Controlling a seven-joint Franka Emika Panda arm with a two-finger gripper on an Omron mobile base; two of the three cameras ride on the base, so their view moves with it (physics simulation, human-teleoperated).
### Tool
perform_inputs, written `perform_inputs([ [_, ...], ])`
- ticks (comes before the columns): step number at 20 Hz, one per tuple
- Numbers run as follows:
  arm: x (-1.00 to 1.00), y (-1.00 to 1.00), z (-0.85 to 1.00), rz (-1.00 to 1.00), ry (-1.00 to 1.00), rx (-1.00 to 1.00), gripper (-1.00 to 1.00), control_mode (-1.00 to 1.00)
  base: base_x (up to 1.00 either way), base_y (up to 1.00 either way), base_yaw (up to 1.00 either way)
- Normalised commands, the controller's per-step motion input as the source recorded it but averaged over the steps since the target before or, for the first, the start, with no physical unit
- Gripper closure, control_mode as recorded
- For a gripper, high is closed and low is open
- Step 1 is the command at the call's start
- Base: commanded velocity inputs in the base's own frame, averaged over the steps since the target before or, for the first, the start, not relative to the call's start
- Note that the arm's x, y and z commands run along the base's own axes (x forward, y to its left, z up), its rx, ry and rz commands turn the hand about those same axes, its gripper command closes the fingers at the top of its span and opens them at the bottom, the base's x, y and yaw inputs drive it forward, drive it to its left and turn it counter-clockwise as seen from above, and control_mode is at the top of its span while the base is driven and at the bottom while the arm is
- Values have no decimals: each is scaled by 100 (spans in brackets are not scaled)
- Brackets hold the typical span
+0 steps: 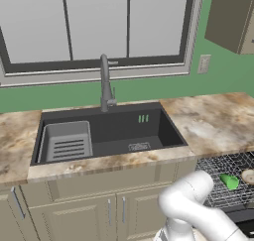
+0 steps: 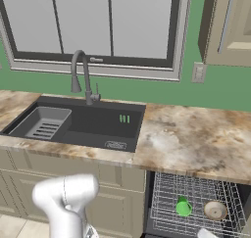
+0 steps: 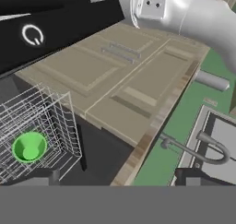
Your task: Pick up the cup and bowl from the counter, place them in the dishwasher, and close the dishwasher door.
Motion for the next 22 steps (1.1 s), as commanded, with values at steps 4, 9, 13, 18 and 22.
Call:
perform_inputs([
  [4, -49, 49, -3, 0, -17, 0, -100, -100, 0, 0, 0],
  [9, -60, 44, -6, 0, -20, -1, -100, -100, 0, 0, 0],
  [13, -60, 42, -6, 0, -21, -6, -100, -100, 0, 0, 0],
  [18, -45, 47, -15, -1, -19, -8, -100, -100, 0, 0, 0],
  [22, -30, 50, -28, -12, -16, -4, -100, -100, 0, 0, 0],
])
